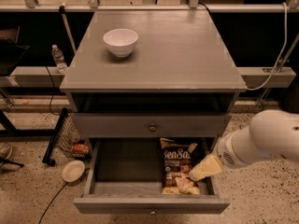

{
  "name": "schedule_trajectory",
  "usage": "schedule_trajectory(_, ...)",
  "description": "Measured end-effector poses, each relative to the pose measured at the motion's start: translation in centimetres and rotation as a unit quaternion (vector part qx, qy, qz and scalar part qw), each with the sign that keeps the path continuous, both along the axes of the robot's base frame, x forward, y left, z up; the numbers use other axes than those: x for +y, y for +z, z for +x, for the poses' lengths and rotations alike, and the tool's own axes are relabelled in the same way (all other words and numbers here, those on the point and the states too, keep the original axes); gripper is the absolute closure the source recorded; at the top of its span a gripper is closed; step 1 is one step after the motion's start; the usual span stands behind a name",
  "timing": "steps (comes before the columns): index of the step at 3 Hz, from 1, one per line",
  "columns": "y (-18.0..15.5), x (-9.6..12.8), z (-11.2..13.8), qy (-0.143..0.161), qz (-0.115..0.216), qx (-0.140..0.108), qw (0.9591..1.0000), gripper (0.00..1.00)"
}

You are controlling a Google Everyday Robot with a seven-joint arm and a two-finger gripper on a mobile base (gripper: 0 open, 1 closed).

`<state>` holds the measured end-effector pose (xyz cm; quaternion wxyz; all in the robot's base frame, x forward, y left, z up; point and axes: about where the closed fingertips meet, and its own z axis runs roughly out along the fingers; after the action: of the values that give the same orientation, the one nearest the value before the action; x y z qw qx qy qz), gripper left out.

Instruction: Pick brown chip bag from middle drawer and place on counter

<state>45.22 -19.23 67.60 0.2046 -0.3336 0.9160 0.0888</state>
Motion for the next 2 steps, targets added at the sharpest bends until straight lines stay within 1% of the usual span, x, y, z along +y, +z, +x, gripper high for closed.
schedule_trajectory(1,-6.74,1.92,2.05,-0.001,0.005,0.023,0.9997,0.00)
schedule_trajectory(2,-6.74,1.92,2.05,-0.001,0.005,0.023,0.9997,0.00)
